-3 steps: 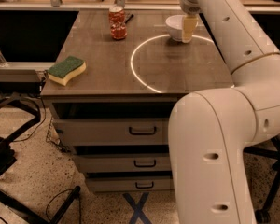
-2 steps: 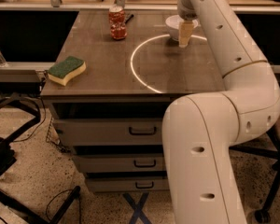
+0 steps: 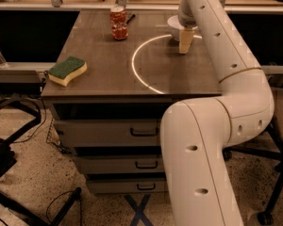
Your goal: Move white bowl near sponge
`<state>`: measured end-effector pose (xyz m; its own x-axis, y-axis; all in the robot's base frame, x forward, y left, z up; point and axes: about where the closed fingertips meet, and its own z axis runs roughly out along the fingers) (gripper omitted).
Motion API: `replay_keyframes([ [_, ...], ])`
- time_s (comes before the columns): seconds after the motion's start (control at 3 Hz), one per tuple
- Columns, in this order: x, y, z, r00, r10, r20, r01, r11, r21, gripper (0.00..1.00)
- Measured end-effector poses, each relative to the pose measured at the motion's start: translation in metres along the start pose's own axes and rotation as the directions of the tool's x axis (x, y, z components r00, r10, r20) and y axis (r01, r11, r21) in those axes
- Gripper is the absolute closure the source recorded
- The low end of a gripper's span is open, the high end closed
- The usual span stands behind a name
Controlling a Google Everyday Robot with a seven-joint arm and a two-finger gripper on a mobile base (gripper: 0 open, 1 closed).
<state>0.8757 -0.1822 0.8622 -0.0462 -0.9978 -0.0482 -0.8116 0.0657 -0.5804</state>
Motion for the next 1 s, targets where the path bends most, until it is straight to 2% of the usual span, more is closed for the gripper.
replay_keyframes([
  [0.67,-0.0005,0.0003,-0.0018,1.0,0.0,0.0,0.0,1.0,-0.004,0.64],
  [1.0,-0.0018,0.0022,0.0033,1.0,-0.001,0.001,0.001,1.0,-0.009,0.95],
])
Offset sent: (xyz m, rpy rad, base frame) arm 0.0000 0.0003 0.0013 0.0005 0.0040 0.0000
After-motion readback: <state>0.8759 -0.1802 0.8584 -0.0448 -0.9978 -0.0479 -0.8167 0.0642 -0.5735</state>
